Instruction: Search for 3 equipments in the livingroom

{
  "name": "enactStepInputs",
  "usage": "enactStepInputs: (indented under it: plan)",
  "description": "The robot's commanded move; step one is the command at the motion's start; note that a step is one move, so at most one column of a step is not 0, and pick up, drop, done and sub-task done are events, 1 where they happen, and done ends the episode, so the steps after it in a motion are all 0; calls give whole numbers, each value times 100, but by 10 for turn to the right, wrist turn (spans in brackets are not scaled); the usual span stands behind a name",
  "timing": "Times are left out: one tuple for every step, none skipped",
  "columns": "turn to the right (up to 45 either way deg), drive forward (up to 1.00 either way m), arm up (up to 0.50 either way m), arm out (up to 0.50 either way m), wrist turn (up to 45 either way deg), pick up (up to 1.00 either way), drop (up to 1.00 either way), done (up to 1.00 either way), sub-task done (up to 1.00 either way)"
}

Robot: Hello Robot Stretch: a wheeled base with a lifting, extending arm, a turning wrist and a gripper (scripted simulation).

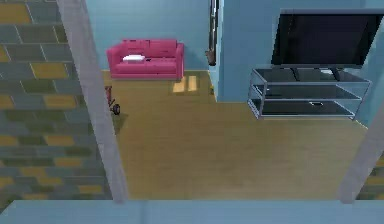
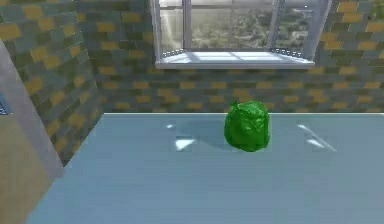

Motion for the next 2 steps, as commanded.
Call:
enactStepInputs:
  plan:
    - [210, 0, 0, 0, 0, 0, 0, 0, 0]
    - [0, 100, 0, 0, 0, 0, 0, 0, 0]
